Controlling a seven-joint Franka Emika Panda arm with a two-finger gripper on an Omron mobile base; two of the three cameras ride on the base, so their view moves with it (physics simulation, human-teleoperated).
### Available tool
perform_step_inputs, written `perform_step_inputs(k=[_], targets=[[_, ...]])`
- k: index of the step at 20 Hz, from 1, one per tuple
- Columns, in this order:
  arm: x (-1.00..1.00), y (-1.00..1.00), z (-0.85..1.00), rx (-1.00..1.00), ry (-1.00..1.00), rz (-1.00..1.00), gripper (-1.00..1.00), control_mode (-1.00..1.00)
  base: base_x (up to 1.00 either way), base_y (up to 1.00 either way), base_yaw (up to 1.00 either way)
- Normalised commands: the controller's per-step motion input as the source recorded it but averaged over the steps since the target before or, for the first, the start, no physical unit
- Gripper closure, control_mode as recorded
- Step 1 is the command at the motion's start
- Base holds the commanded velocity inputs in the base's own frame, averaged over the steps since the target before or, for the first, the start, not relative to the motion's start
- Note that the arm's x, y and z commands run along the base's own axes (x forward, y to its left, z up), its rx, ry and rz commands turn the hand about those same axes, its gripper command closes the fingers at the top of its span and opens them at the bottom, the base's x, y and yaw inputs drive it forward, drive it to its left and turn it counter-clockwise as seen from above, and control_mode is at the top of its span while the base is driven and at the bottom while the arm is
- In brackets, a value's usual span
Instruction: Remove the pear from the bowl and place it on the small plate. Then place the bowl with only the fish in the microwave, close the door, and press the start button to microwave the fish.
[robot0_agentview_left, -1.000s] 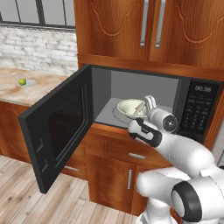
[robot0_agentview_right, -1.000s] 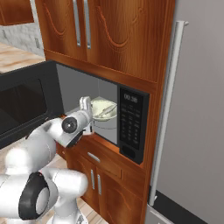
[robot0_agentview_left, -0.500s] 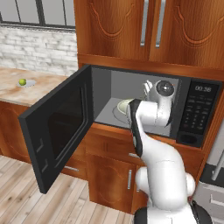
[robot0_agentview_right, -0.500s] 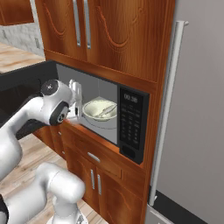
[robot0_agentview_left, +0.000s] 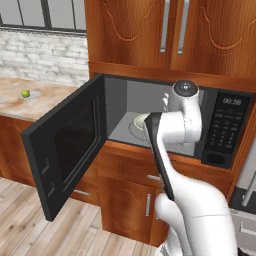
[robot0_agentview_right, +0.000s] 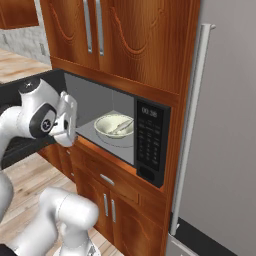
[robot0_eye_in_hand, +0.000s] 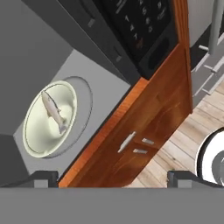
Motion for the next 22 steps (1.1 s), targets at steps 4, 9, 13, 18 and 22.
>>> perform_step_inputs(k=[4, 9, 13, 18, 22], targets=[[-0.42, 0.12, -0.31, -0.08, -0.06, 0.01, -1.0, -1.0, 0.0, 0.0, 0.0], [-0.84, 0.32, -0.07, -0.13, -0.08, 0.02, -1.0, -1.0, 0.0, 0.0, 0.0], [-1.0, 0.54, 0.55, -0.25, -0.26, 0.12, -1.0, -1.0, 0.0, 0.0, 0.0], [-0.9, 0.91, 0.35, -0.35, -0.21, 0.14, -1.0, -1.0, 0.0, 0.0, 0.0], [-0.83, 0.95, -0.04, -0.38, -0.23, 0.16, -1.0, -1.0, 0.0, 0.0, 0.0]])
